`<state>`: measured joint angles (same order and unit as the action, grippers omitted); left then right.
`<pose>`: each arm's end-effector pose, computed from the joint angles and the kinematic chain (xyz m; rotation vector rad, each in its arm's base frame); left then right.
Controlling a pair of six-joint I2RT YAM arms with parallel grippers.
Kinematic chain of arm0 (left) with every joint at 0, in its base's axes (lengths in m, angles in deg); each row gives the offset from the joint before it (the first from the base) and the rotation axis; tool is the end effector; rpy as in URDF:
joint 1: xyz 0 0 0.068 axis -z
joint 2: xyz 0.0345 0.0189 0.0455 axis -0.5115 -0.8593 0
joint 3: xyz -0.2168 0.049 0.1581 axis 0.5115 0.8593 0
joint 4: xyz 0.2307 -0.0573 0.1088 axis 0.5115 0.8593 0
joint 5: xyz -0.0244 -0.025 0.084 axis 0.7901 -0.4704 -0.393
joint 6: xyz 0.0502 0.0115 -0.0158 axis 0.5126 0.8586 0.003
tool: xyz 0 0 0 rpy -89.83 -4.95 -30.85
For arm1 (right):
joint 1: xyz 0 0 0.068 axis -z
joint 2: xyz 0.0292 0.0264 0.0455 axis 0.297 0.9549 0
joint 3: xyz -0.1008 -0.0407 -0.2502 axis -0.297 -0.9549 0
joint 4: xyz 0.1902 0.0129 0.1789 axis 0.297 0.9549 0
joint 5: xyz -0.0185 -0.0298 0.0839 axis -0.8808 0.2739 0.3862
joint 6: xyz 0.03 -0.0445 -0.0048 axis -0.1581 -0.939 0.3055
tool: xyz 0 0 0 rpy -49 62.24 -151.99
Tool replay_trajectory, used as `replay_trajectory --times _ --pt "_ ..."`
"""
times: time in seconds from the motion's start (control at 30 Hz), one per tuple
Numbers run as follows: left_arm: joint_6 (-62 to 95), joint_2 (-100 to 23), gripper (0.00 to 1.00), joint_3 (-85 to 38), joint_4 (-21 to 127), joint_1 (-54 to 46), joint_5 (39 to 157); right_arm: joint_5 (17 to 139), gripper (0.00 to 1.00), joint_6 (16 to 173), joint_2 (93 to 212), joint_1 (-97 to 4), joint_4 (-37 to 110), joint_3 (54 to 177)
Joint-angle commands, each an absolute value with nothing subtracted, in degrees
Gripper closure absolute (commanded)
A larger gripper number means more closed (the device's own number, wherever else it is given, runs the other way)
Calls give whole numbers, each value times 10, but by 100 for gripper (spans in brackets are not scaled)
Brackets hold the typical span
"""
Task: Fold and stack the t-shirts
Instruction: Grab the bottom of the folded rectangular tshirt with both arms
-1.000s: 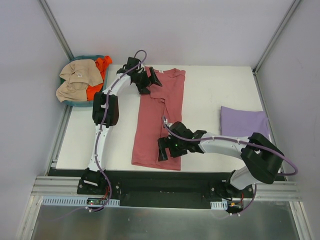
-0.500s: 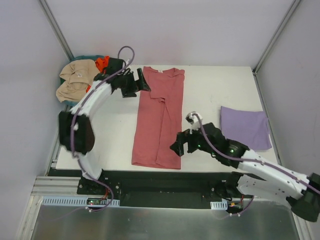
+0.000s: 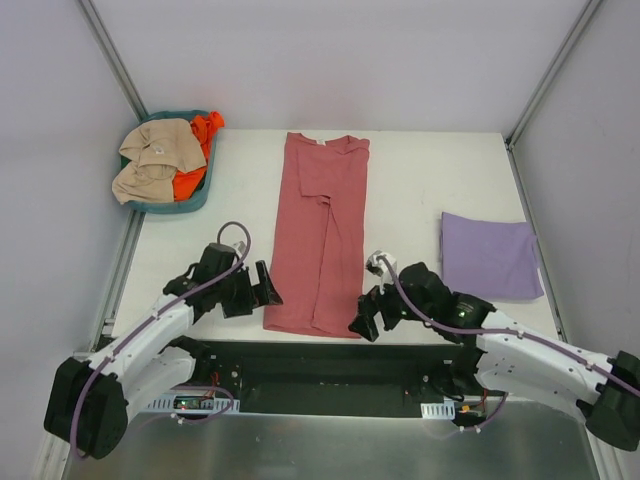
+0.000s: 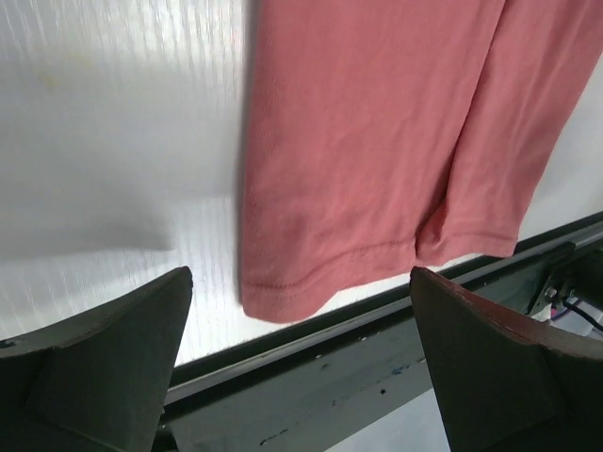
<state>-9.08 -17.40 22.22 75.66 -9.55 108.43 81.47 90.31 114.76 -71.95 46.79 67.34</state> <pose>0.1653 -0.0764 0.1857 -0.1958 2.5328 -0.8323 0.0971 0.1484 0.2356 -1.0455 1.8576 0.8024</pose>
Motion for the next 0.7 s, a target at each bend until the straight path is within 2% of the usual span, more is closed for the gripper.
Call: replay_trajectory --times 0.0,0.13,0.2,0.27,0.47,0.53,0.67 --pt "-139 -109 3 264 753 -70 1059 848 4 882 1215 -719 473 694" --pt "-174 -129 13 292 749 -42 1062 831 4 860 1255 -720 502 712" --pt "-181 -137 24 296 749 -35 1062 816 4 857 1263 -720 498 705" --pt "-185 -144 30 300 749 -34 1057 801 4 854 1262 -721 484 692" --pt "-192 -194 57 302 749 -34 1040 784 4 856 1251 -720 468 673" --pt "-184 -213 71 297 750 -34 1044 776 4 858 1249 -720 461 666" --pt "-176 -243 80 290 749 -34 1053 750 4 858 1256 -723 457 663"
